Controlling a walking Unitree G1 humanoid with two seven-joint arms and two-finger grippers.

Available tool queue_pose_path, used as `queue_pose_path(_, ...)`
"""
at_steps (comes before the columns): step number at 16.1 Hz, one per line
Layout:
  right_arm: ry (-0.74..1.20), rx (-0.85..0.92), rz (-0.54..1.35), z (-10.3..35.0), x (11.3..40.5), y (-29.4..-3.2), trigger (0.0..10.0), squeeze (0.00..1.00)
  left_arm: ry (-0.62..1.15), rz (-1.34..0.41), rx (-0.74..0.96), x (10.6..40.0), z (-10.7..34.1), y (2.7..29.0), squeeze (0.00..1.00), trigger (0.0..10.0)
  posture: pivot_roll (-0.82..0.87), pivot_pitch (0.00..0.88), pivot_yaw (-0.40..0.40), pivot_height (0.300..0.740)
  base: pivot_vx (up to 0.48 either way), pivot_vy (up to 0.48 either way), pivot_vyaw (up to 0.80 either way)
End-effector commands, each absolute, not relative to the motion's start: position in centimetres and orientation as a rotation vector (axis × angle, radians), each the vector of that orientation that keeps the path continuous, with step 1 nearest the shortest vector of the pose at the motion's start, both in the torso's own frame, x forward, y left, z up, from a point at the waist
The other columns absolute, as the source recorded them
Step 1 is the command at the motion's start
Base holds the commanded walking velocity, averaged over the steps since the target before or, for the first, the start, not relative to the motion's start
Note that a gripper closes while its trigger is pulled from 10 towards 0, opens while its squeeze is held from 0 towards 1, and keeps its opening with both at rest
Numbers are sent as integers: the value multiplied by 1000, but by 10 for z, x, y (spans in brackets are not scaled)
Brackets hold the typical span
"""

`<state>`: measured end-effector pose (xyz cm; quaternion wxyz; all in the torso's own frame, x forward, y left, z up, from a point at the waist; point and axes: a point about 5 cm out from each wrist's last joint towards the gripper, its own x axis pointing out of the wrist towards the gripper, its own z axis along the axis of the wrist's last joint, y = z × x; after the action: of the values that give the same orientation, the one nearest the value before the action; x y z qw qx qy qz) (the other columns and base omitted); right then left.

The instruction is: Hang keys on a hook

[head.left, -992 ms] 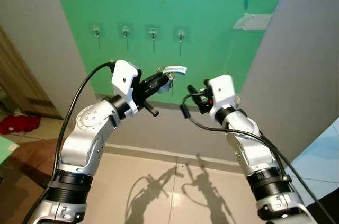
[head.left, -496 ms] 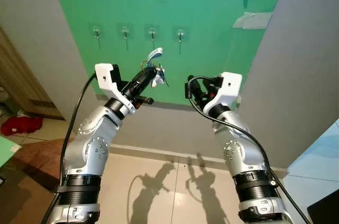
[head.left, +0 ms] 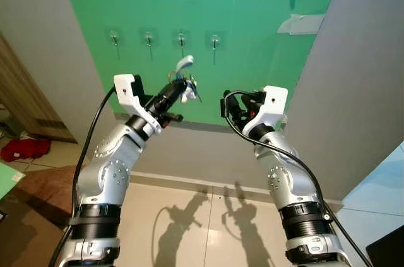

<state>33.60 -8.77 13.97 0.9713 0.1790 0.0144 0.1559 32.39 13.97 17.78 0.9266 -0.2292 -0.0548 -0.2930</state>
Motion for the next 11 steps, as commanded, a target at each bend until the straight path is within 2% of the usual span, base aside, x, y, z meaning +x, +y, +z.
queue_pose_path(1,23,351,323,145,338,-86,10000,0,-142,-567,-425,329,184,144,0,0,-50,0,65,740,0,0,0)
queue_pose_path(4,17,326,322,146,338,-92,10000,0,-175,-557,-307,335,192,143,0,0,-60,0,62,740,0,92,0)
queue_pose_path(7,23,305,325,146,338,-92,10000,0,-176,-553,-302,336,191,142,0,0,-65,0,63,740,0,480,0)
queue_pose_path(10,29,285,347,144,336,-87,10000,0,-174,-547,-280,337,189,141,0,0,-57,0,58,740,0,480,-754)
queue_pose_path(11,25,277,348,144,335,-86,10000,0,-176,-548,-271,337,189,141,0,0,-56,0,57,740,0,480,0)
